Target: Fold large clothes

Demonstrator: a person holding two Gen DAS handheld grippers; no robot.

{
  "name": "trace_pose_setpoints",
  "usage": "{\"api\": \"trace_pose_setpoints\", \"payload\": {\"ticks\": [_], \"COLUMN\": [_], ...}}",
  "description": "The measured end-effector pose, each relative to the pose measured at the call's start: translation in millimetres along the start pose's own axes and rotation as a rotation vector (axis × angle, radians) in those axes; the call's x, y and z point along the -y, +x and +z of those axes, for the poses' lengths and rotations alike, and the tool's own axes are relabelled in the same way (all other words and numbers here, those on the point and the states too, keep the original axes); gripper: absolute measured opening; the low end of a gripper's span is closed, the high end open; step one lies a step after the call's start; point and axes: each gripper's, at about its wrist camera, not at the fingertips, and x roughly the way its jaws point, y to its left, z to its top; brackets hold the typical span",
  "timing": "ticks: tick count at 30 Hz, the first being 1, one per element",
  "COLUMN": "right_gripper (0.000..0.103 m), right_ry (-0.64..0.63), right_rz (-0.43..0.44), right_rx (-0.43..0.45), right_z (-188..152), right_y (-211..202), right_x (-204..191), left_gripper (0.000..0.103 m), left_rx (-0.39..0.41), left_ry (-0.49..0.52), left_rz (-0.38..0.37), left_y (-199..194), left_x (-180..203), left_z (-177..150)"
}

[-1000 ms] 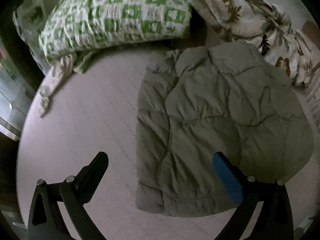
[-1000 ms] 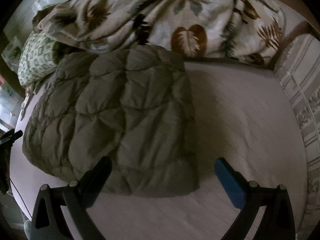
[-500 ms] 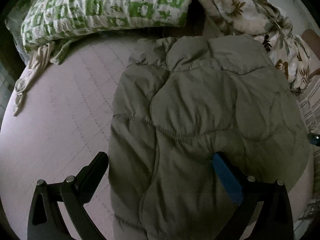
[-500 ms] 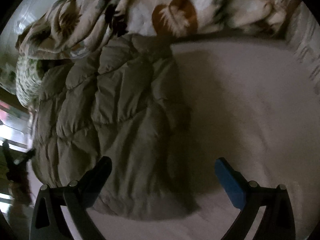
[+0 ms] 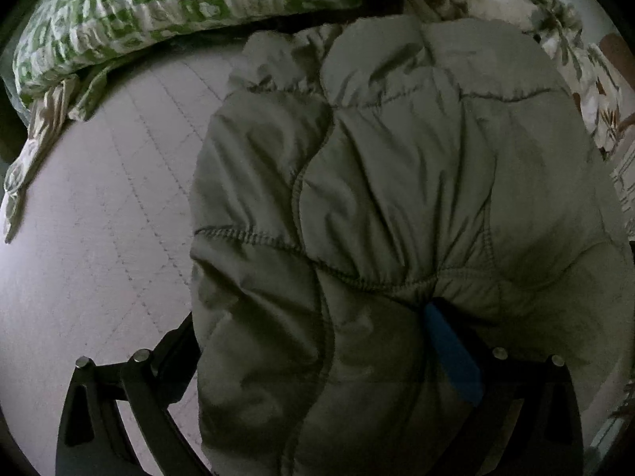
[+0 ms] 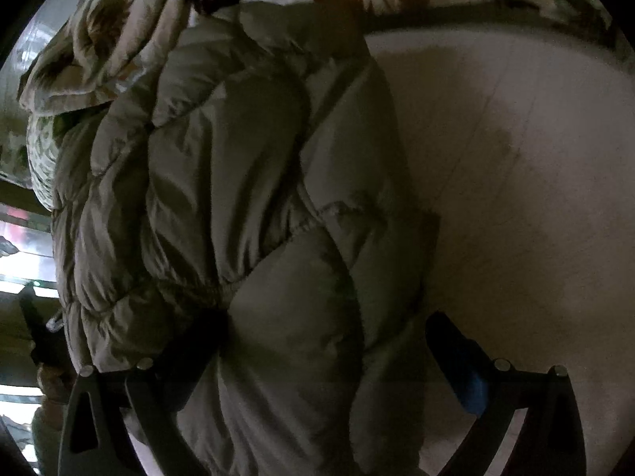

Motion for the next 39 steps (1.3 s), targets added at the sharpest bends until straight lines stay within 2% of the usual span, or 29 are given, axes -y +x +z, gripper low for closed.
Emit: {"api": "trace_pose_setpoints", "payload": {"ticks": [2, 4, 10, 11, 12, 14, 17, 20, 26, 35, 39], "right_gripper": [0.103, 0.103, 0.103, 0.101, 0.097, 0.07, 0.055, 0.043, 0.031, 0.028, 0.027], "right_ry": [0.045, 0.048, -0.01, -0.019, -0.026, -0.028, -0.061, -0.072, -0.089, -0.099, -0.103], "right_rz": [0.062, 0.084, 0.006, -0.009, -0.009, 0.034, -0.002, -0.024, -0.047, -0.037, -0.031], "right_rx": [-0.035, -0.044, -0.044, -0.037, -0.027, 0.01, 0.049, 0.087, 0.164, 0.227, 0.249], "right_z": [0, 1, 6, 7, 6, 5, 2, -2, -10, -30, -39], "right_y": [12, 18, 25, 24, 24, 15, 7, -3, -27, -69, -90], "right_x": [10, 14, -1, -4, -8, -16, -31, -41, -55, -73, -65], "left_gripper": [0.103, 0.103, 0.102, 0.091, 0.085, 0.068, 0.05, 0.038, 0.03, 0.027, 0.026], "left_rx": [-0.024, -0.038, -0.07, -0.065, -0.056, -0.037, -0.033, -0.011, 0.046, 0.1, 0.122], "left_ry": [-0.017, -0.008, 0.018, 0.014, 0.018, 0.056, 0.058, 0.075, 0.054, 0.057, 0.074], "left_rz": [-0.03, -0.041, -0.03, -0.049, -0.066, -0.052, -0.056, -0.037, -0.032, -0.021, -0.016], "left_y": [8, 17, 27, 26, 24, 18, 12, 3, -14, -45, -66], "left_x": [-4, -4, 5, 6, 10, 23, 31, 40, 41, 48, 56], "left_z": [2, 3, 14, 15, 18, 19, 23, 23, 26, 21, 22]}}
